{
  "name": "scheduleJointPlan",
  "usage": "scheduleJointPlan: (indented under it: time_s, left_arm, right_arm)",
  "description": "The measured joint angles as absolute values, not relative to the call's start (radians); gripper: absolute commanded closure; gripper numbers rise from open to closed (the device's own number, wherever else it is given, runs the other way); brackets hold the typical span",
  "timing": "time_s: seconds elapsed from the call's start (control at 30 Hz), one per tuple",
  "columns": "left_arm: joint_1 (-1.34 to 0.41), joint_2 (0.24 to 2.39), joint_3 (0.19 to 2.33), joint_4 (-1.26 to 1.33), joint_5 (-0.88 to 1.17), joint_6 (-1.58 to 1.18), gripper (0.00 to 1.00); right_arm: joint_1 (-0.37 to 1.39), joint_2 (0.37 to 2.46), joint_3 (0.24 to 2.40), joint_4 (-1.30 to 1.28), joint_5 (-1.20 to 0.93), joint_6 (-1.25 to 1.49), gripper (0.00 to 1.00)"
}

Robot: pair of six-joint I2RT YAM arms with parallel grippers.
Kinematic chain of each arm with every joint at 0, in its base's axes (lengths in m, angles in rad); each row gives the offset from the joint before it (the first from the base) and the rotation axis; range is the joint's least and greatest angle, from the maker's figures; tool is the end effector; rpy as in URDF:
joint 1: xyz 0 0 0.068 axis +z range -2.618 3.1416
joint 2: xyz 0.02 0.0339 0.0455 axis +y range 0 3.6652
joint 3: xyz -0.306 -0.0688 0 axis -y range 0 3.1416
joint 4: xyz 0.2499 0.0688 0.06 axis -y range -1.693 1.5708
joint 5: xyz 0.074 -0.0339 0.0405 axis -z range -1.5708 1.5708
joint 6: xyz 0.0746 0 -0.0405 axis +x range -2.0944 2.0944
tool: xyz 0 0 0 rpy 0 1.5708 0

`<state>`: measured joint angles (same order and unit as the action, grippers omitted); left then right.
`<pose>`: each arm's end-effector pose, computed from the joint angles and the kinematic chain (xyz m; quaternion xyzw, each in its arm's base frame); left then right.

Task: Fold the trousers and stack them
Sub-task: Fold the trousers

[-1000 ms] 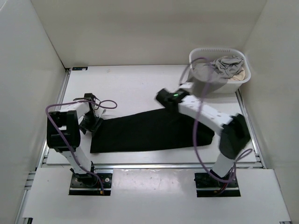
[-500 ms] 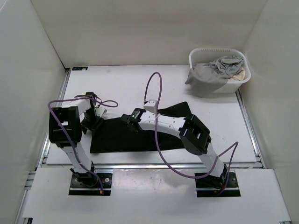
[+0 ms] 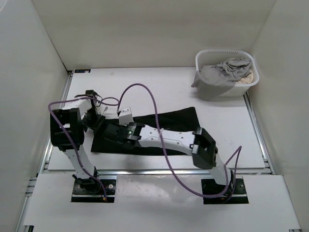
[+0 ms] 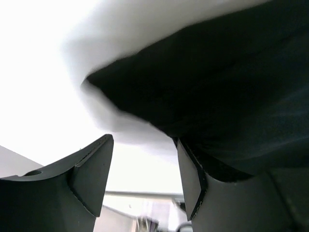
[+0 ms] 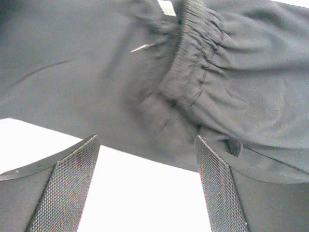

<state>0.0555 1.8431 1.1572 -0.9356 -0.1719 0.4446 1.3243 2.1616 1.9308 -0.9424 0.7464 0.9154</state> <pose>0.3250 0.0308 0.1491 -0.1947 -0.9768 -0.0769 0.0457 0.1705 0.4699 0.2502 -0.1148 0.9084 0.0097 0.4018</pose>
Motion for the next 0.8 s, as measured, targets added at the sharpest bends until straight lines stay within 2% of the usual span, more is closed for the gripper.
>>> scheduleJointPlan:
  time_s: [0.17, 0.33, 0.43, 0.47, 0.5, 0.57, 0.63, 0.67, 0.7, 0.8]
  left_arm:
    - [0.081, 1.839, 1.248, -0.905, -0.172, 0.444, 0.32]
    - [0.084, 1.803, 1.347, -0.933, -0.165, 0.437, 0.28]
    - [0.080, 1.773, 1.406, -0.964, -0.157, 0.428, 0.27]
    - [0.078, 1.761, 1.421, -0.974, -0.157, 0.425, 0.27]
    - [0.076, 1.752, 1.434, -0.987, -0.157, 0.424, 0.27]
    - [0.068, 1.739, 1.452, -1.013, -0.160, 0.419, 0.27]
    - [0.055, 1.737, 1.476, -1.051, -0.169, 0.416, 0.27]
    - [0.045, 1.738, 1.494, -1.072, -0.173, 0.413, 0.27]
    - [0.033, 1.743, 1.524, -1.101, -0.173, 0.408, 0.27]
    - [-0.020, 1.760, 1.644, -1.171, -0.125, 0.397, 0.27]
  right_arm:
    - [1.362, 1.937, 1.837, -0.856, 0.729, 0.856, 0.21]
    - [1.312, 1.648, 1.568, -0.838, 0.759, 0.922, 0.28]
    - [1.191, 1.546, 1.368, -0.829, 0.723, 0.965, 0.35]
    - [1.136, 1.526, 1.295, -0.817, 0.704, 0.973, 0.46]
    - [1.083, 1.517, 1.227, -0.812, 0.684, 0.979, 0.50]
    - [0.975, 1.517, 1.119, -0.802, 0.644, 0.989, 0.56]
    - [0.888, 1.515, 1.041, -0.788, 0.607, 0.991, 0.56]
    - [0.854, 1.513, 1.021, -0.784, 0.590, 0.987, 0.53]
    - [0.816, 1.508, 1.007, -0.777, 0.564, 0.982, 0.46]
    - [0.675, 1.453, 0.971, -0.727, 0.498, 0.938, 0.15]
